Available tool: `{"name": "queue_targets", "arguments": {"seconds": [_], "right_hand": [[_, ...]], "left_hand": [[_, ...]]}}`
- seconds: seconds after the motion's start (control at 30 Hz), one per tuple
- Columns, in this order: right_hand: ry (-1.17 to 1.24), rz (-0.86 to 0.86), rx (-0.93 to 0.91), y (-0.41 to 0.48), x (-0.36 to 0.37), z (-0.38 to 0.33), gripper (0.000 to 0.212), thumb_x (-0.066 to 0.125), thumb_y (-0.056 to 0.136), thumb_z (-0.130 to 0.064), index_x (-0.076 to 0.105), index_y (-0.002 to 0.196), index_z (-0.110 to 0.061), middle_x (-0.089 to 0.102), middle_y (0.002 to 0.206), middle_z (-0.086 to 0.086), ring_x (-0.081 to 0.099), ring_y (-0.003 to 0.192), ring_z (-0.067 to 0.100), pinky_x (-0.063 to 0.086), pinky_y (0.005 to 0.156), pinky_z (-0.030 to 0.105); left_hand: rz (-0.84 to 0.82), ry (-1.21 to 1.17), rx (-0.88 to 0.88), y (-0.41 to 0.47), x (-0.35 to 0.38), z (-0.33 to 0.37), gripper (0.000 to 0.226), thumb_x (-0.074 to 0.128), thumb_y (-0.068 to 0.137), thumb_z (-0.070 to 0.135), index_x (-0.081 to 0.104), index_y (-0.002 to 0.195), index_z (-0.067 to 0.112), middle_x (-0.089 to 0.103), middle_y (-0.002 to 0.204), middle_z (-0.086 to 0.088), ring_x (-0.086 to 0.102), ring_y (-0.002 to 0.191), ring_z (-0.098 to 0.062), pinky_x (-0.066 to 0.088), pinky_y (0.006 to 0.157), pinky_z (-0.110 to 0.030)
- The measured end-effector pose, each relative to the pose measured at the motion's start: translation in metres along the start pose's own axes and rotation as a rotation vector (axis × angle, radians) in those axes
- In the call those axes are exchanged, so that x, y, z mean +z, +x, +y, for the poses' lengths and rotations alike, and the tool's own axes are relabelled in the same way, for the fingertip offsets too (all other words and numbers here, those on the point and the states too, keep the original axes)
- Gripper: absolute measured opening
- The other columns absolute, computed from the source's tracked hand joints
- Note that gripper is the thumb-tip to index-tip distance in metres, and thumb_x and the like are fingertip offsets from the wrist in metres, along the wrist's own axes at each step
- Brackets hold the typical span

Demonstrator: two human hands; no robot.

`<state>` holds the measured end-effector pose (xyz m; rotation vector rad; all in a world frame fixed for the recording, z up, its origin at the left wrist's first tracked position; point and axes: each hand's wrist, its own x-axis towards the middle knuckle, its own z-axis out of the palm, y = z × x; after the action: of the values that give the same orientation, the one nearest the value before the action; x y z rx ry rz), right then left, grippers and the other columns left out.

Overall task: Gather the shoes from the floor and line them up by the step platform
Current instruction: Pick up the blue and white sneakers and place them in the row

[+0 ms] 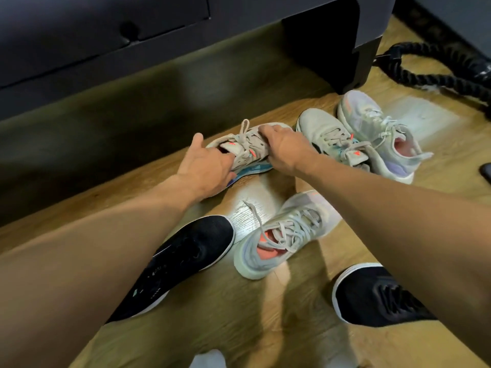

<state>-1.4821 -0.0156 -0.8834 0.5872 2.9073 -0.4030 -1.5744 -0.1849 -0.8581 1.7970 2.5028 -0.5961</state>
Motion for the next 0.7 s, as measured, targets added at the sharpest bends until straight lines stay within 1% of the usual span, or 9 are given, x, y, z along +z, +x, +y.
{"name": "queue_targets", "arguments": {"seconds": [0.03,0.1,0.2,0.33,0.4,0.47,0.57,0.63,0.7], "right_hand": [[-0.031,0.014,0.026,-0.004,-0.001,0.005,0.062,0.064,0.084,-0.029,0.033,0.137,-0.022,0.051,0.132,0.008,0.05,0.117,0.029,0.044,0.096,0.046],[-0.076,0.036,0.087,-0.012,-0.005,0.02,0.062,0.061,0.086,-0.028,0.03,0.139,-0.023,0.046,0.138,0.009,0.045,0.123,0.03,0.04,0.1,0.049],[-0.176,-0.063,0.23,-0.027,-0.015,0.049,0.07,0.061,0.084,-0.03,0.025,0.143,-0.02,0.032,0.146,0.013,0.029,0.135,0.035,0.029,0.106,0.059],[-0.239,-0.189,0.411,-0.047,-0.024,0.079,0.087,0.067,0.081,-0.035,0.011,0.146,-0.022,0.021,0.148,0.012,0.024,0.135,0.039,0.032,0.098,0.065],[-0.22,-0.205,0.442,-0.054,-0.026,0.085,0.094,0.07,0.08,-0.034,0.006,0.148,-0.025,0.024,0.147,0.015,0.03,0.132,0.042,0.038,0.094,0.063],[-0.213,-0.22,0.474,-0.056,-0.026,0.086,0.095,0.071,0.079,-0.032,0.005,0.148,-0.026,0.03,0.142,0.018,0.037,0.127,0.044,0.042,0.091,0.06],[-0.189,-0.177,0.505,-0.052,-0.027,0.081,0.077,0.065,0.081,-0.026,0.018,0.143,-0.02,0.043,0.129,0.021,0.047,0.116,0.044,0.048,0.086,0.056],[-0.154,-0.099,0.474,-0.046,-0.034,0.082,0.059,0.06,0.084,-0.022,0.03,0.134,-0.015,0.051,0.118,0.02,0.054,0.108,0.042,0.05,0.084,0.052],[-0.098,-0.015,0.474,-0.041,-0.044,0.087,0.052,0.06,0.085,-0.021,0.036,0.13,-0.013,0.056,0.112,0.019,0.057,0.103,0.039,0.051,0.085,0.049]], "left_hand": [[0.022,-0.041,-0.036,0.002,-0.003,0.004,0.032,0.041,0.094,0.052,0.045,0.083,0.022,0.041,0.058,0.004,0.045,0.065,-0.018,0.026,0.077,-0.039],[0.073,-0.204,-0.119,0.009,-0.011,0.013,0.029,0.043,0.095,0.048,0.039,0.082,0.023,0.042,0.065,0.002,0.043,0.066,-0.018,0.031,0.071,-0.036],[0.102,-0.479,-0.231,0.021,-0.027,0.033,0.018,0.047,0.096,0.039,0.052,0.093,0.021,0.049,0.082,-0.001,0.05,0.078,-0.022,0.037,0.067,-0.035],[0.042,-0.534,-0.251,0.036,-0.042,0.054,0.02,0.051,0.095,0.027,0.057,0.11,0.014,0.061,0.101,-0.007,0.058,0.092,-0.026,0.044,0.073,-0.036],[-0.012,-0.534,-0.258,0.042,-0.044,0.06,0.024,0.054,0.094,0.027,0.057,0.114,0.014,0.063,0.107,-0.009,0.059,0.098,-0.027,0.047,0.081,-0.039],[-0.031,-0.505,-0.257,0.044,-0.043,0.064,0.025,0.054,0.093,0.026,0.056,0.115,0.013,0.062,0.11,-0.01,0.059,0.101,-0.029,0.045,0.081,-0.039],[-0.049,-0.43,-0.225,0.045,-0.038,0.069,0.024,0.051,0.094,0.026,0.056,0.114,0.013,0.062,0.106,-0.01,0.059,0.098,-0.029,0.041,0.074,-0.037],[-0.067,-0.428,-0.214,0.044,-0.033,0.069,0.025,0.05,0.094,0.028,0.056,0.113,0.013,0.062,0.104,-0.01,0.059,0.096,-0.028,0.041,0.073,-0.036],[-0.06,-0.446,-0.213,0.041,-0.028,0.065,0.025,0.052,0.094,0.03,0.056,0.111,0.013,0.063,0.103,-0.009,0.06,0.095,-0.028,0.043,0.074,-0.037]]}}
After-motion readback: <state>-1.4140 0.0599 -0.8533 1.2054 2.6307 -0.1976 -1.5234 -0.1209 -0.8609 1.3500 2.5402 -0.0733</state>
